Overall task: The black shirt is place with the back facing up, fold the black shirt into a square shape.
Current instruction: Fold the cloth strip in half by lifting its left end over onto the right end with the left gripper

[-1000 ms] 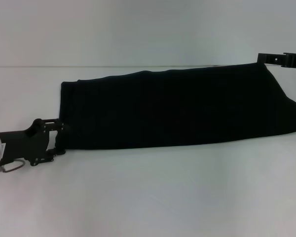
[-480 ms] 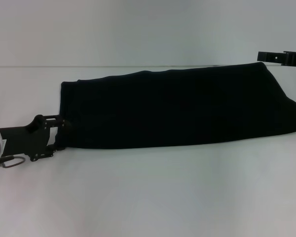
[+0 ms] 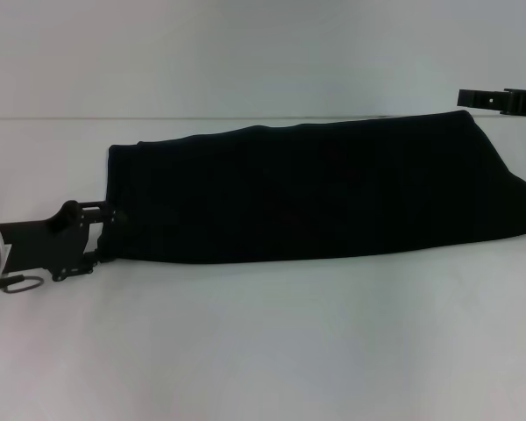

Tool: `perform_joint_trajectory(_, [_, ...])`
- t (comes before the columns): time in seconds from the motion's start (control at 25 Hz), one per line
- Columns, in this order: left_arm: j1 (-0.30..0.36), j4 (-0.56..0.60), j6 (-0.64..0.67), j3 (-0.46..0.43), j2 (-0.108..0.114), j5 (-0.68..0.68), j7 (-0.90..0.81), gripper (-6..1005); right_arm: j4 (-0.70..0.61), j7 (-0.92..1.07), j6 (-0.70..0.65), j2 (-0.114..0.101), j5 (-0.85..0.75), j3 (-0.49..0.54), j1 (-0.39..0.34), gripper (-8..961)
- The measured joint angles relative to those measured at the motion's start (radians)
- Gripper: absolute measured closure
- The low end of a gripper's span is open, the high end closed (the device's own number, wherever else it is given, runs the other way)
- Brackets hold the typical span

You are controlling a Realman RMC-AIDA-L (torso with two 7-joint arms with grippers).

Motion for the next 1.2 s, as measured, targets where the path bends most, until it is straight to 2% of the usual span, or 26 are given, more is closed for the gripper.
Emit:
perform_joint_trajectory(0.28, [-0.016,0.002,0.017,-0.001,0.005,-0.002,0.021,339,-0.001,0.0,0.0,0.0,0.0,0.0,0.0,193])
perform_joint_trajectory(0.48, [-0.004,0.002,0.031,-0.001,0.006,-0.003,0.029,339,-0.001,0.0,-0.001,0.0,0.0,0.0,0.0,194])
perform_joint_trajectory(0.84, [0.027,0.005,0.053,-0.003,-0.003,0.003,0.03,339,-0.001,0.0,0.0,0.0,0.0,-0.002,0.002,194])
perform_joint_trajectory(1.2, [0.027,0.001,0.037,0.0,-0.007,-0.003,0.04,339,-0.001,0.0,-0.003,0.0,0.0,-0.002,0.003,194])
